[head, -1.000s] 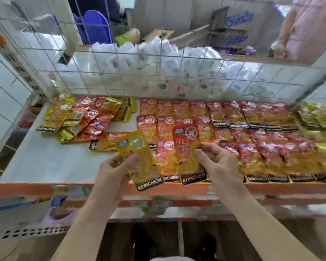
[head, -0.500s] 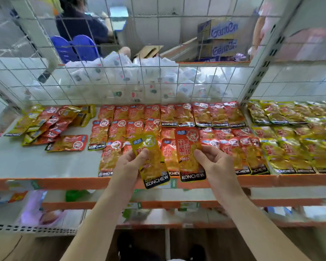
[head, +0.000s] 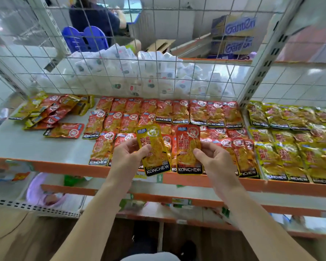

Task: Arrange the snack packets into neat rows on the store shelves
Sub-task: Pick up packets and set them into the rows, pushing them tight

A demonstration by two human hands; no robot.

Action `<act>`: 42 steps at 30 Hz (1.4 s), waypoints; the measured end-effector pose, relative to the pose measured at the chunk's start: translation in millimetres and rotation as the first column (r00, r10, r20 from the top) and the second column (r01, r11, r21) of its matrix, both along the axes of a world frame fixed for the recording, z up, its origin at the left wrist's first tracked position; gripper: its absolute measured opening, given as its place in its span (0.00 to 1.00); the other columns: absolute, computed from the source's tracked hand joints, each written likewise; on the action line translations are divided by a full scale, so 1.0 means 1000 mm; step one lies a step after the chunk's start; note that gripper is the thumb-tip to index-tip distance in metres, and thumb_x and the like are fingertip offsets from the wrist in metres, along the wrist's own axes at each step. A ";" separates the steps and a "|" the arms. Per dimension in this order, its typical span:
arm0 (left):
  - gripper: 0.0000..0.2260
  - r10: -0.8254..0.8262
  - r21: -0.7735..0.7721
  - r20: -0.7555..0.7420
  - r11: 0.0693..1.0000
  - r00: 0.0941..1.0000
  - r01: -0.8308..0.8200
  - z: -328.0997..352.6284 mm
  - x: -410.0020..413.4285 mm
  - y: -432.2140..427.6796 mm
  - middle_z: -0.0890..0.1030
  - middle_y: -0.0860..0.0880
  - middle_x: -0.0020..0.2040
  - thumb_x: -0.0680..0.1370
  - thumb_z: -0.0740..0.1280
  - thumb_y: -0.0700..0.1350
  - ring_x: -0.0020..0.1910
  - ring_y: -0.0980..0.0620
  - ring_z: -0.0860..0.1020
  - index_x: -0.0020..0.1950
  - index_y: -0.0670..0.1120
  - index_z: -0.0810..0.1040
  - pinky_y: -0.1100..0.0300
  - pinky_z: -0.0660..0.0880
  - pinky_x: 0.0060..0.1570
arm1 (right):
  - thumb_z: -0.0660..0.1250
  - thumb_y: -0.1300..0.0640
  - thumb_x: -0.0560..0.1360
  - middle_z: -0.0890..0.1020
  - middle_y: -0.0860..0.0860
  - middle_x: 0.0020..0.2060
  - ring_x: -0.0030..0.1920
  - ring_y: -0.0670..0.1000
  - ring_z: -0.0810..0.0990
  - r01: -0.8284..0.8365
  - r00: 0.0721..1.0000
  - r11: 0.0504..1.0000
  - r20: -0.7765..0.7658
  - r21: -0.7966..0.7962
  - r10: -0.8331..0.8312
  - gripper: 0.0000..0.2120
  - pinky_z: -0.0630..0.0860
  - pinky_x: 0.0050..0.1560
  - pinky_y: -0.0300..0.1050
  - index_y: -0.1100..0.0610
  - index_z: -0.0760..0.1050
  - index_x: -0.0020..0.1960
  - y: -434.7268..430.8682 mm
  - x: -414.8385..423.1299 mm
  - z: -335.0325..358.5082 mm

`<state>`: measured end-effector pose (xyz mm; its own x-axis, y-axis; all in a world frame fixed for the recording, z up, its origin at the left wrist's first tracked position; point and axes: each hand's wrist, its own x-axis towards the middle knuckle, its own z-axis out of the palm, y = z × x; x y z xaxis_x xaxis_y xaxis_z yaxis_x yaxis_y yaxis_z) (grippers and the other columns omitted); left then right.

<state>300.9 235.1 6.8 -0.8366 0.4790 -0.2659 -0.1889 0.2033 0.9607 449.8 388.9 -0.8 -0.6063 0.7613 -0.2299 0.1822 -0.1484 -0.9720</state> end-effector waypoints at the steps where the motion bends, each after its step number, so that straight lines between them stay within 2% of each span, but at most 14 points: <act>1: 0.04 0.003 -0.009 -0.002 1.000 1.000 -0.003 -0.001 -0.006 -0.002 0.86 0.49 0.42 0.76 0.73 0.41 0.47 0.48 0.85 0.44 0.49 0.83 0.48 0.79 0.55 | 0.71 0.62 0.77 0.86 0.50 0.45 0.49 0.51 0.85 0.000 1.000 1.000 0.001 0.003 0.000 0.08 0.81 0.52 0.46 0.49 0.80 0.48 -0.001 -0.005 0.000; 3: 0.01 -0.001 -0.017 -0.001 1.000 1.000 0.001 -0.002 -0.018 -0.005 0.86 0.46 0.45 0.76 0.74 0.42 0.50 0.43 0.84 0.47 0.47 0.84 0.42 0.78 0.58 | 0.71 0.63 0.77 0.86 0.50 0.45 0.48 0.50 0.85 -0.008 1.000 1.000 0.001 0.003 0.008 0.07 0.81 0.50 0.43 0.51 0.81 0.49 -0.005 -0.016 -0.002; 4: 0.03 0.004 -0.016 -0.002 1.000 1.000 -0.004 -0.003 -0.024 -0.007 0.86 0.46 0.46 0.76 0.74 0.42 0.51 0.43 0.84 0.49 0.47 0.84 0.43 0.79 0.57 | 0.71 0.63 0.77 0.86 0.50 0.45 0.49 0.50 0.85 -0.014 1.000 1.000 0.003 0.005 0.014 0.07 0.81 0.50 0.43 0.52 0.81 0.51 -0.007 -0.022 -0.003; 7: 0.05 0.025 -0.017 -0.008 1.000 1.000 -0.025 -0.004 -0.041 -0.011 0.87 0.50 0.45 0.76 0.74 0.42 0.49 0.48 0.85 0.51 0.47 0.83 0.56 0.78 0.47 | 0.72 0.61 0.76 0.86 0.50 0.47 0.50 0.49 0.85 -0.025 0.999 0.999 0.035 0.031 0.024 0.07 0.81 0.54 0.46 0.55 0.81 0.54 -0.012 -0.041 -0.004; 9: 0.05 0.037 -0.011 -0.005 0.999 0.999 -0.037 0.000 -0.055 -0.019 0.87 0.52 0.43 0.76 0.73 0.40 0.46 0.51 0.85 0.51 0.48 0.83 0.60 0.78 0.44 | 0.72 0.60 0.76 0.86 0.50 0.46 0.50 0.50 0.84 -0.042 0.998 0.998 0.051 0.046 0.040 0.07 0.80 0.53 0.46 0.54 0.81 0.53 -0.019 -0.058 -0.004; 13: 0.05 0.089 -0.024 -0.011 0.996 0.996 -0.089 0.002 -0.089 -0.052 0.86 0.53 0.41 0.77 0.72 0.39 0.42 0.55 0.84 0.51 0.48 0.83 0.56 0.77 0.44 | 0.72 0.59 0.76 0.85 0.49 0.44 0.46 0.49 0.83 -0.117 0.992 0.992 0.049 0.050 0.114 0.05 0.77 0.46 0.40 0.51 0.80 0.51 -0.044 -0.101 -0.004; 17: 0.06 0.159 -0.028 -0.005 0.987 0.987 -0.159 -0.001 -0.123 -0.095 0.86 0.49 0.44 0.77 0.70 0.36 0.45 0.50 0.84 0.50 0.46 0.84 0.55 0.79 0.49 | 0.72 0.59 0.77 0.83 0.49 0.42 0.42 0.46 0.81 -0.212 0.975 0.976 0.072 0.048 0.208 0.05 0.75 0.40 0.35 0.52 0.79 0.51 -0.078 -0.152 -0.012; 24: 0.06 0.227 -0.073 0.007 0.971 0.974 -0.226 -0.013 -0.169 -0.148 0.86 0.47 0.43 0.77 0.70 0.36 0.45 0.47 0.83 0.49 0.45 0.84 0.42 0.79 0.58 | 0.72 0.56 0.76 0.81 0.48 0.43 0.44 0.49 0.80 -0.352 0.922 0.913 0.246 0.205 0.300 0.08 0.77 0.42 0.37 0.50 0.73 0.52 -0.136 -0.231 -0.028; 28: 0.06 0.227 -0.072 0.009 0.972 0.974 -0.226 -0.020 -0.193 -0.159 0.86 0.44 0.46 0.77 0.70 0.36 0.51 0.40 0.83 0.48 0.46 0.85 0.38 0.77 0.60 | 0.71 0.57 0.77 0.79 0.46 0.41 0.40 0.45 0.78 -0.392 0.902 0.860 0.319 0.326 0.291 0.14 0.71 0.38 0.30 0.53 0.72 0.60 -0.156 -0.256 -0.032; 31: 0.07 0.226 -0.053 0.023 0.973 0.974 -0.224 -0.024 -0.204 -0.163 0.86 0.44 0.46 0.77 0.70 0.36 0.51 0.40 0.83 0.47 0.47 0.84 0.38 0.78 0.59 | 0.71 0.56 0.77 0.79 0.50 0.43 0.45 0.51 0.78 -0.392 0.902 0.816 0.352 0.426 0.250 0.24 0.74 0.46 0.39 0.59 0.70 0.71 -0.167 -0.263 -0.033; 34: 0.07 0.207 -0.033 0.033 0.978 0.978 -0.206 -0.028 -0.210 -0.164 0.86 0.44 0.47 0.77 0.70 0.36 0.50 0.41 0.84 0.49 0.46 0.84 0.40 0.78 0.59 | 0.70 0.57 0.78 0.80 0.54 0.47 0.51 0.56 0.79 -0.464 0.865 0.732 0.434 0.499 0.252 0.27 0.72 0.49 0.43 0.60 0.66 0.73 -0.175 -0.267 -0.030; 38: 0.07 0.180 -0.010 0.048 0.984 0.982 -0.180 -0.033 -0.216 -0.162 0.86 0.46 0.46 0.77 0.70 0.36 0.49 0.44 0.84 0.48 0.48 0.84 0.43 0.79 0.58 | 0.66 0.50 0.79 0.75 0.55 0.56 0.57 0.57 0.76 -0.659 0.709 0.490 0.688 0.570 0.154 0.22 0.74 0.50 0.47 0.57 0.67 0.69 -0.182 -0.266 -0.025; 40: 0.07 0.160 0.002 0.056 0.987 0.986 -0.160 -0.035 -0.218 -0.161 0.86 0.45 0.46 0.78 0.70 0.36 0.50 0.43 0.84 0.49 0.47 0.84 0.43 0.79 0.58 | 0.66 0.50 0.78 0.73 0.55 0.58 0.59 0.57 0.73 -0.666 0.723 0.392 0.678 0.634 0.132 0.20 0.75 0.55 0.50 0.57 0.70 0.66 -0.185 -0.265 -0.026; 42: 0.07 0.151 0.013 0.065 0.988 0.986 -0.152 -0.036 -0.220 -0.161 0.86 0.45 0.47 0.78 0.70 0.36 0.50 0.43 0.84 0.50 0.46 0.84 0.44 0.79 0.57 | 0.67 0.50 0.77 0.72 0.55 0.65 0.66 0.58 0.69 -0.684 0.724 0.326 0.663 0.653 0.191 0.22 0.69 0.64 0.55 0.56 0.71 0.69 -0.185 -0.267 -0.029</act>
<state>81.3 73.8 -29.7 -0.8814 0.3535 -0.3132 -0.2770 0.1503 0.9490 182.5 204.0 -29.4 -0.9386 0.3447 0.0110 0.3217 0.8865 -0.3325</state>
